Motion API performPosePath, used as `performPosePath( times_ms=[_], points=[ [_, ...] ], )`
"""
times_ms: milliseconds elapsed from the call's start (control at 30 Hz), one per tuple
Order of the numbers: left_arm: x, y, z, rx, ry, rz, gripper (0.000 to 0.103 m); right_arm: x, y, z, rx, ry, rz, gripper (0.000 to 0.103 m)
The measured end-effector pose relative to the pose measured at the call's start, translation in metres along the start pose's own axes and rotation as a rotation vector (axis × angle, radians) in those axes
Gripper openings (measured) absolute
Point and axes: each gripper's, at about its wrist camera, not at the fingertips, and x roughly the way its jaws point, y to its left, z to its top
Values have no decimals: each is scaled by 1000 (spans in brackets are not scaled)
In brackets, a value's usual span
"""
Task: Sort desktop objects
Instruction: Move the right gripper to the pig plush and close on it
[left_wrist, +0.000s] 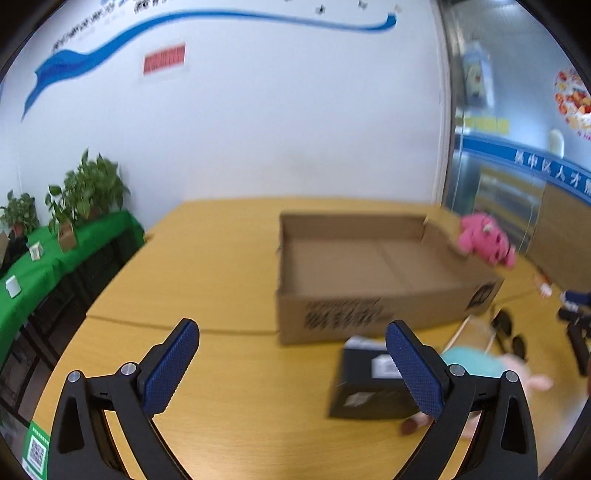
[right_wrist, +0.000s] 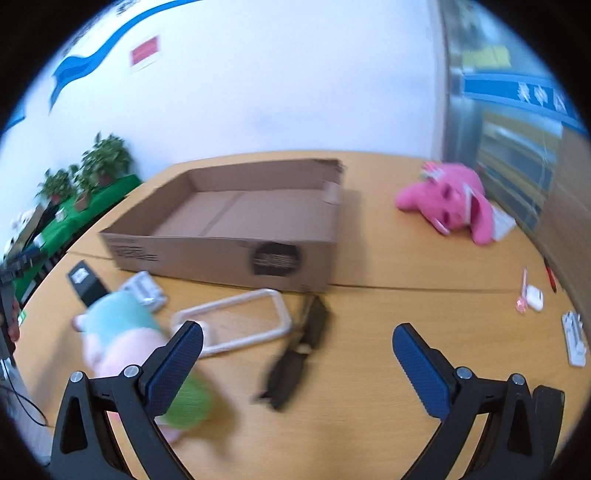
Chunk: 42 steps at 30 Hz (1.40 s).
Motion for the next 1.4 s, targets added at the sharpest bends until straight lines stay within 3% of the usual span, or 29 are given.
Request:
performPosePath(
  times_ms=[100, 233, 367, 467, 700, 1067, 1267, 1400],
  points=[
    [-23, -35, 2, -28, -78, 31, 103, -18, 31, 3, -18, -68, 35, 102],
    [-29, -68, -5, -45, 0, -77, 103, -36, 59, 0, -23, -99, 94, 102],
    [-38, -92, -16, -65, 12, -67, 103, -46, 74, -7, -68, -103, 20, 102],
    [-48, -102, -18, -56, -19, -66, 103, -54, 82, -12, -96, -103, 35, 102],
    [-41, -109, -18, -28, 18, -93, 103, -73, 94, -26, -60, -208, -36, 102],
    [4, -108, -22, -88, 100, -190, 103, -27, 94, -26, -17, -62, 50, 102],
    [12, -108, -24, -94, 34, -125, 103, -4, 80, -31, 65, -51, 88, 102],
    [13, -109, -27, -88, -36, -50, 103, 3, 71, -34, 96, -52, 51, 102]
  ],
)
